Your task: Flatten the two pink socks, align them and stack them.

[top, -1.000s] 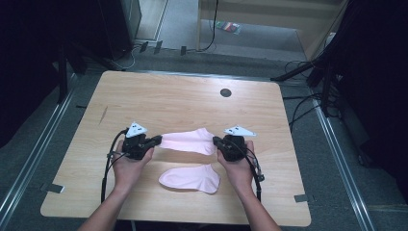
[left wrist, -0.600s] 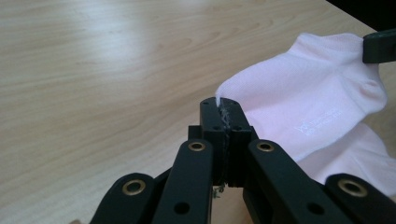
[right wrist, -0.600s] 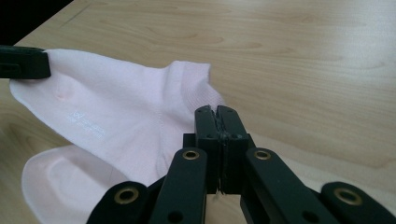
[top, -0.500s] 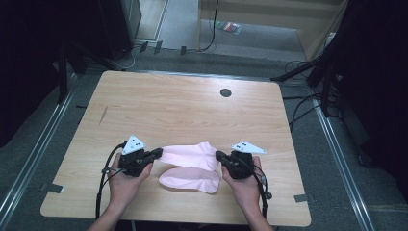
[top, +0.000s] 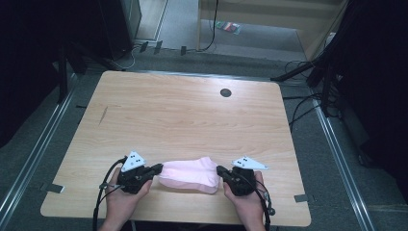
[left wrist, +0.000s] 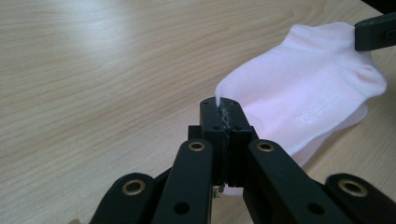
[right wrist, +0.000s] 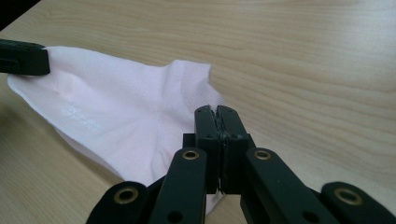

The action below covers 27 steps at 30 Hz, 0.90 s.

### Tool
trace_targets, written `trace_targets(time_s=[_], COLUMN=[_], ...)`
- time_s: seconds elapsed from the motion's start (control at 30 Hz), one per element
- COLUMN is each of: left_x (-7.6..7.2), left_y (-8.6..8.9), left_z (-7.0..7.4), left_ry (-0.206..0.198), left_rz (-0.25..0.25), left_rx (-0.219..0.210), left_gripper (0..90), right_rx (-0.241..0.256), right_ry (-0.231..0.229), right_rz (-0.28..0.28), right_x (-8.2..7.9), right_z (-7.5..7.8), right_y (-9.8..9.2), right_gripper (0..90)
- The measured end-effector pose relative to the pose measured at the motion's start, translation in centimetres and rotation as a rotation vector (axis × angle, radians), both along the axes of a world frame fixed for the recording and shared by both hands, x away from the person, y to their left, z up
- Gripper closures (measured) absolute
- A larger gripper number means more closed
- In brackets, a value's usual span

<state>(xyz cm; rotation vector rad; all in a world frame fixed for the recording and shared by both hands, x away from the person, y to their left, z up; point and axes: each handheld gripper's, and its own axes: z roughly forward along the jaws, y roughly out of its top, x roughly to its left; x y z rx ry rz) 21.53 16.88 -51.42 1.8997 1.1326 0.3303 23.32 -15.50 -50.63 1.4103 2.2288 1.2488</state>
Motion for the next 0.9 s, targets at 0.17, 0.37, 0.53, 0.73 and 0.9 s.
trace_targets(time_s=[0.17, 0.37, 0.53, 0.73, 0.9], left_x=[-0.5, -1.1, -1.2, -0.9, -0.7], left_y=[-0.4, -1.1, -1.4, -1.4, -1.5], left_z=[-0.6, -1.6, -2.3, -3.1, -3.4], left_ry=[-0.008, -0.019, -0.026, -0.013, -0.010], left_rz=[-0.001, -0.007, -0.005, 0.002, 0.004], left_rx=[0.020, 0.085, 0.135, 0.140, 0.149], left_gripper=[90.0, 90.0, 90.0, 90.0, 89.9], right_rx=[0.001, 0.005, -0.008, -0.013, -0.011], right_ry=[0.008, 0.013, 0.004, 0.015, 0.028], right_rz=[-0.008, -0.019, -0.024, -0.022, -0.018], right_x=[-0.6, -0.9, -0.9, -0.9, -0.8], right_z=[-0.7, -2.1, -2.6, -3.0, -3.1], right_y=[-0.2, -0.2, 0.1, 0.4, 0.5], right_gripper=[89.3, 89.2, 89.1, 89.0, 88.7])
